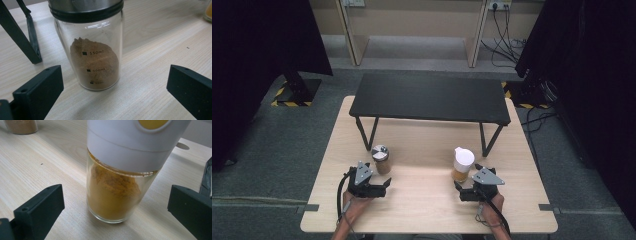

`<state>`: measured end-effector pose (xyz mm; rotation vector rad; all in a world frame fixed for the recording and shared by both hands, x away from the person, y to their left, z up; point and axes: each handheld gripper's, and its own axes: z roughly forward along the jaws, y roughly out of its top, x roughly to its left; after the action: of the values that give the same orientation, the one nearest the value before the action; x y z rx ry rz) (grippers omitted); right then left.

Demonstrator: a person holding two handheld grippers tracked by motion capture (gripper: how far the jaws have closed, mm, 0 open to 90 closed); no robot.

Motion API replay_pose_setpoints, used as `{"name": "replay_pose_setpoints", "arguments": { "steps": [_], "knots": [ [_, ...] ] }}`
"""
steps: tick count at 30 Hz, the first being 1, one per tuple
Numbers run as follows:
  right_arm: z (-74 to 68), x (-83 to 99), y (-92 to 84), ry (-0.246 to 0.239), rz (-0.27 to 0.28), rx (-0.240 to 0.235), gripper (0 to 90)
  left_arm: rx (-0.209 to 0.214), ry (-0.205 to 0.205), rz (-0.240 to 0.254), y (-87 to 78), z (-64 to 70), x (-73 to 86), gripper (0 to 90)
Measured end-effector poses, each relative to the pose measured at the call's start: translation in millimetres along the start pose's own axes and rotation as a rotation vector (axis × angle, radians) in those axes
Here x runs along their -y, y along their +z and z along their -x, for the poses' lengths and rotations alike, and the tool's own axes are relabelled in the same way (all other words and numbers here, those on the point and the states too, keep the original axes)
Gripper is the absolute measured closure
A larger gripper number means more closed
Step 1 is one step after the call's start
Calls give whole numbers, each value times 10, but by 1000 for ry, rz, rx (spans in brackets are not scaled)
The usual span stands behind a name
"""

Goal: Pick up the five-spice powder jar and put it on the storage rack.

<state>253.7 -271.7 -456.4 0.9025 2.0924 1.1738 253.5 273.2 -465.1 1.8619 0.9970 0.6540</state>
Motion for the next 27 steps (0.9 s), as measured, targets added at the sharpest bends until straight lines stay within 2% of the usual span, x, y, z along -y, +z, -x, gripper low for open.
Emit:
{"name": "replay_pose_setpoints", "arguments": {
  "steps": [27],
  "knots": [
    [9,7,-4,3,4,-3,9,2,-8,1,0,-10,3,0]
  ]
}}
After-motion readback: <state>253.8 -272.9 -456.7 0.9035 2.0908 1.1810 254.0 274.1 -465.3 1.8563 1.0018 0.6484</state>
